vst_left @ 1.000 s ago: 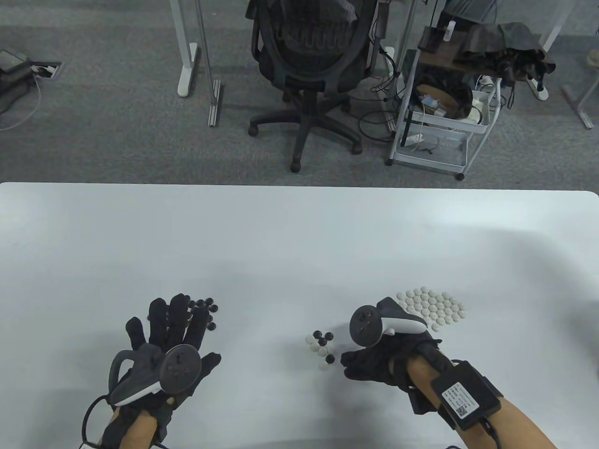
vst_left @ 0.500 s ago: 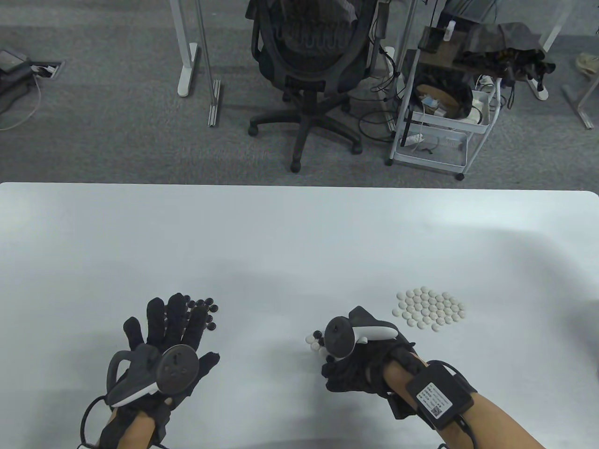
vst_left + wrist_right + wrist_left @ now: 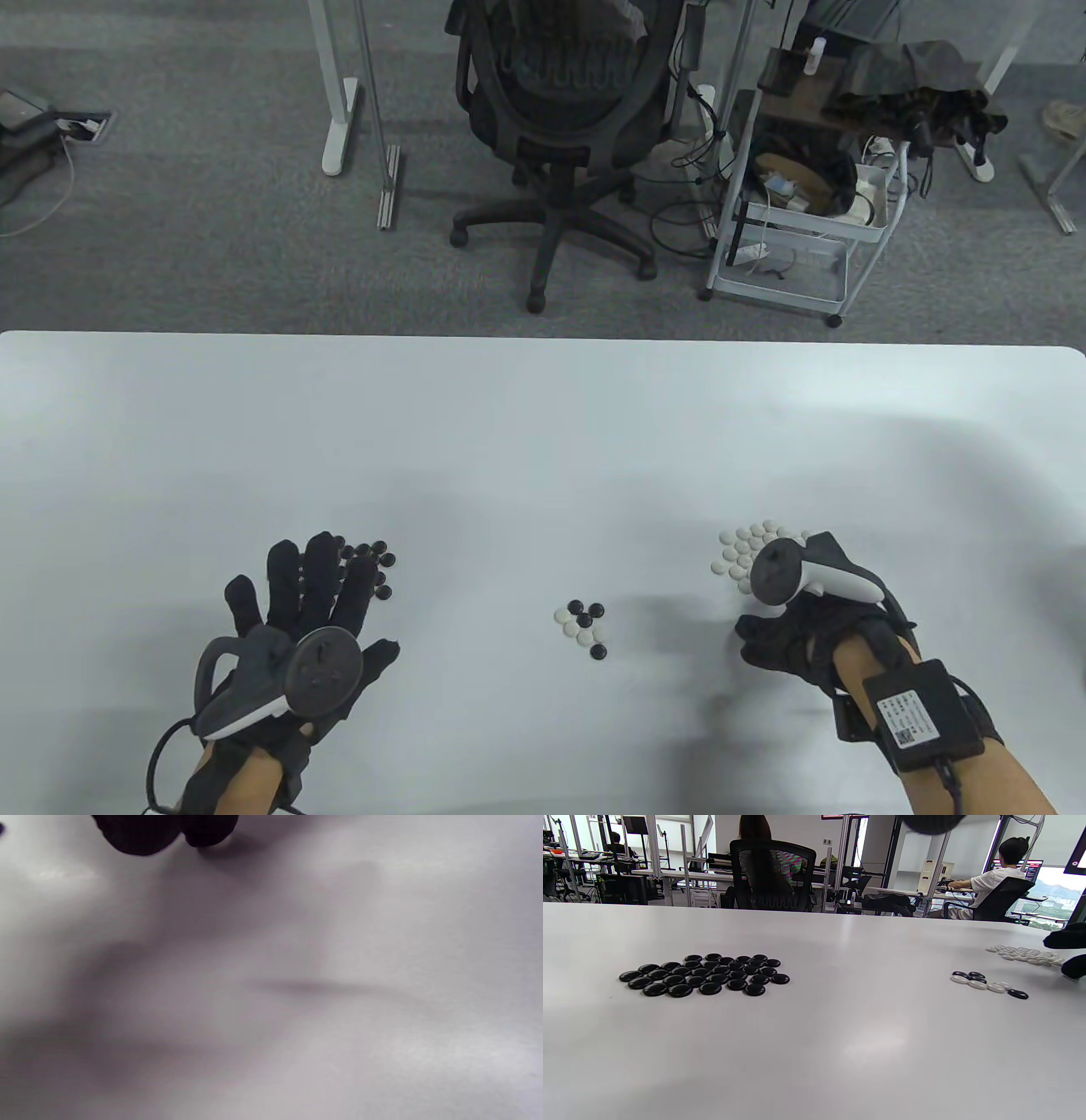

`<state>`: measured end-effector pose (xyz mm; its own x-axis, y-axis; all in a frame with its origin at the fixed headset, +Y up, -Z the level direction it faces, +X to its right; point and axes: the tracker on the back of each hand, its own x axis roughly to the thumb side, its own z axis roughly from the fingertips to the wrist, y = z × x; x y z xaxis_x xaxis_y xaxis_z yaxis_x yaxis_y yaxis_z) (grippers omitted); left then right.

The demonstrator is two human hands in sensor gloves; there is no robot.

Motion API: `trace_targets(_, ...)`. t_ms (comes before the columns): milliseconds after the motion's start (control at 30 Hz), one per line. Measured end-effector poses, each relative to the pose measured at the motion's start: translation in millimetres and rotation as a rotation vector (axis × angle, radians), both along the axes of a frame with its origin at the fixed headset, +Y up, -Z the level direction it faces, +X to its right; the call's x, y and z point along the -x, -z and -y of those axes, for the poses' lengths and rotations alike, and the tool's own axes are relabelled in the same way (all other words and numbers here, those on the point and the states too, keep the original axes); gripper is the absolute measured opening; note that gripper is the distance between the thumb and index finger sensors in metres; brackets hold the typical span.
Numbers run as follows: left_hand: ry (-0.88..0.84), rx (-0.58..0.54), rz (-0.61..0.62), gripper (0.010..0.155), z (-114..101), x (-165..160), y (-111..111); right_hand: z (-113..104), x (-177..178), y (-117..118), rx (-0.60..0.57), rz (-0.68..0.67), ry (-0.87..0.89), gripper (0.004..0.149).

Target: Go stone sorting task

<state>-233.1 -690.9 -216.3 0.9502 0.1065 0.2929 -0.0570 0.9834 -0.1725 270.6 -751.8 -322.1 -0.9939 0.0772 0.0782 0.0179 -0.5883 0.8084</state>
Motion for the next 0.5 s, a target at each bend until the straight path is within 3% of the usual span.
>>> trace_targets(367,0.004,0.012,-0.001,0.077,2,-1,1,1,-10,16,-0.012,0.084,0.027,0.059)
trace_targets(500,-0.001,0.011,-0.002,0.077,1,0,1,-13,-4,21,-0.039,0.103,0.137,0.06)
